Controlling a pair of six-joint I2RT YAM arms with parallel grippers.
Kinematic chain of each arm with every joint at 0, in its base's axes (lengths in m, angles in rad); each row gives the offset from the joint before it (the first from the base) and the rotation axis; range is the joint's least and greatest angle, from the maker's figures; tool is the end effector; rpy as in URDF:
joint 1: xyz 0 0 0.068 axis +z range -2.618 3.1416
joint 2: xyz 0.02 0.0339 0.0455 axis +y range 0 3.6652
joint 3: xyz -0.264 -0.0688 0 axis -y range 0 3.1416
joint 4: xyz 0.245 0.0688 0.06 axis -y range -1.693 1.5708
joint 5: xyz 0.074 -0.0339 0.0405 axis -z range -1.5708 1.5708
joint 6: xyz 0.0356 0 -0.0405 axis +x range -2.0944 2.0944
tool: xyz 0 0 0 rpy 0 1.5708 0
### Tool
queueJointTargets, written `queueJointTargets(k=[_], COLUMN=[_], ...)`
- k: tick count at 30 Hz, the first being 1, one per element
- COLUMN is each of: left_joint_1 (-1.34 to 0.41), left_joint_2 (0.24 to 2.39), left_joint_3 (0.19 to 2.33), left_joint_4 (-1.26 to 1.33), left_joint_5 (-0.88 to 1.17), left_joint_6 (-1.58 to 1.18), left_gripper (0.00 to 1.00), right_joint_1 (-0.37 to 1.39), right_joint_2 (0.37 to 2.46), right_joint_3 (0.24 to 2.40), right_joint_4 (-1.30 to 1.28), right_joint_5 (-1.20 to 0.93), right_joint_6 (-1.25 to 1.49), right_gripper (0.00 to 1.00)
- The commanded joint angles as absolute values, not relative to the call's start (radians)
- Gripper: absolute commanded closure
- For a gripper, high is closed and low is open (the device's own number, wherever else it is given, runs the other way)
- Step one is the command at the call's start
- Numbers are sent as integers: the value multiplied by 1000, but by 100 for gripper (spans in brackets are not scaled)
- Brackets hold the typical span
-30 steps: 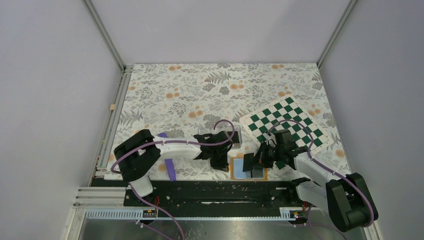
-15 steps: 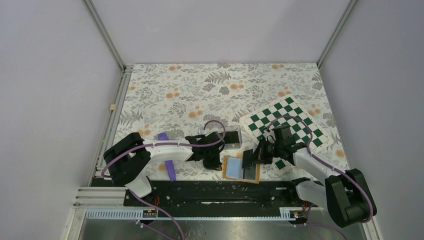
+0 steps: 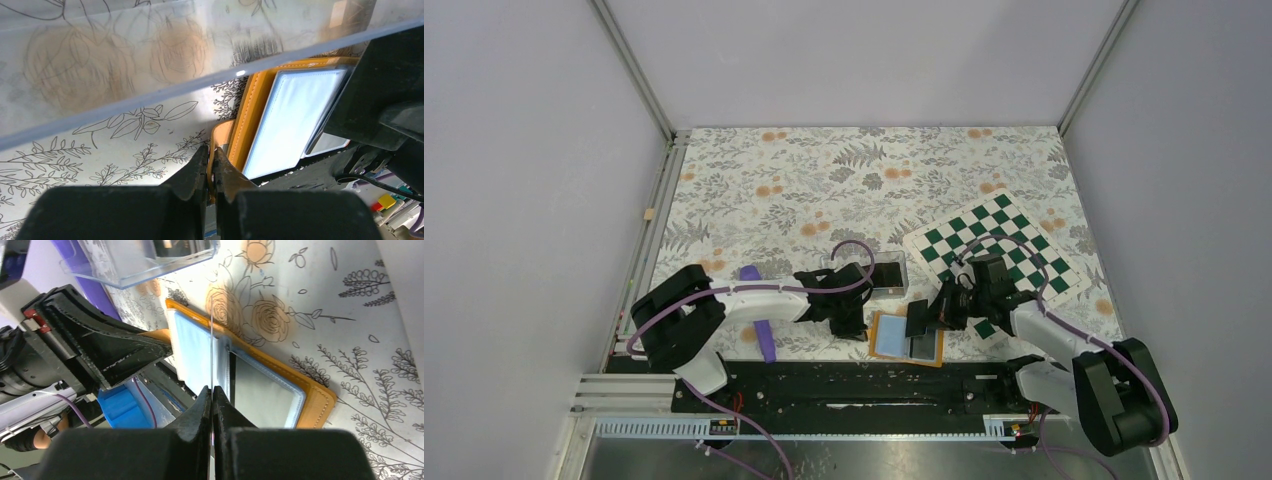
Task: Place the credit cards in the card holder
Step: Insert the credit card into the card slot.
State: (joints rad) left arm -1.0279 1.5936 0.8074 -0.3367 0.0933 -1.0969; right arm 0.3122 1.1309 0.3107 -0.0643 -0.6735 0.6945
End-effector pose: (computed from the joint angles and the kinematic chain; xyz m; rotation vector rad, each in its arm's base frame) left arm 0.1465 -0.2491 0.1478 -0.0700 2.9329 -0.6503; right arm 0.1674 0.0774 0.1354 0.1737 2.5996 1.2384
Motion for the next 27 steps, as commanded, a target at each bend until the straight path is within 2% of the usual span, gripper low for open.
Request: queueJointTargets(k=[1,6,15,27], left_joint_1=[-1023,-1023,-1023,-1024], left_joint_2=[1613,1620,1627,1632], left_joint_3=[796,799,803,807], left_joint_4=[-325,-327,-326,-317], left_joint_5=[88,90,97,98], left_joint_6=[-1105,-1101,-1095,-1097], left_gripper=[100,100,100,100], right_joint_1=[319,319,323,334], right_joint_2=[1077,1080,1241,1210], right_joint_3=[324,322,318,289], right_joint_4=[-59,-41,110,-10], right_joint_5=[-695,-686,-688,-663], right_joint_6=[702,711,744,672], right_gripper=[100,100,100,100])
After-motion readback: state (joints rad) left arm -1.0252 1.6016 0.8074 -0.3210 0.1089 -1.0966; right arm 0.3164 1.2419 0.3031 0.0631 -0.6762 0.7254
